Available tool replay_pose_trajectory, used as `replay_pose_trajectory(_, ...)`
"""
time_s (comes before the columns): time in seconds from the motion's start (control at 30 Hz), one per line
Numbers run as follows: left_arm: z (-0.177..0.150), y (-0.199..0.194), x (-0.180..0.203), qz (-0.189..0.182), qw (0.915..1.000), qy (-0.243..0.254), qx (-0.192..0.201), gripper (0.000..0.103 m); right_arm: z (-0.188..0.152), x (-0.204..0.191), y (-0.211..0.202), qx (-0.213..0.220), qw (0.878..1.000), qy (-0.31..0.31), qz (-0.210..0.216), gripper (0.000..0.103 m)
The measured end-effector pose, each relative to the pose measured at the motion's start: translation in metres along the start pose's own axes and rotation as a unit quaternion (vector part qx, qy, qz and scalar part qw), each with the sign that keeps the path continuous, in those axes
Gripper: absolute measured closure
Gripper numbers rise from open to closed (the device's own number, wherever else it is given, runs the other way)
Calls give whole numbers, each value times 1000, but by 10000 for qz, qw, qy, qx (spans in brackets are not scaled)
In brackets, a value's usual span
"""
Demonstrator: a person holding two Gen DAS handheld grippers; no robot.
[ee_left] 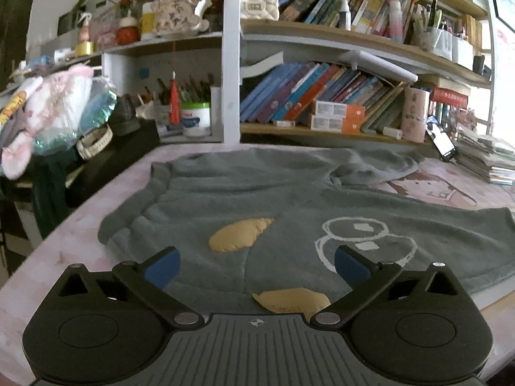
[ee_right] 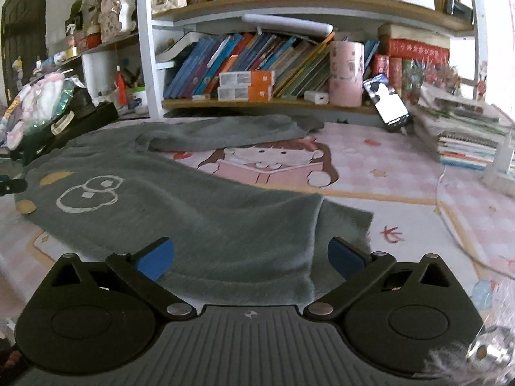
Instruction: Fold clothes
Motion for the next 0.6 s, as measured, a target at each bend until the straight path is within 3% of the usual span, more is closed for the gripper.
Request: replay_pose_trajectory(0.6, -9, 6, 4, 43, 9998, -68, -198, 0, -12, 2, 11, -232, 9997, 79, -61, 0)
Point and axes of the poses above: each gripper's, at about its wrist camera, not at the fingertips, and y roughly the way its jaws point, x to its right, z to its top, the point moved 10 cm from there along y, roughly the way its jaws point, and after that the axes turned 13 degrees about z, right-handed, at the moved point
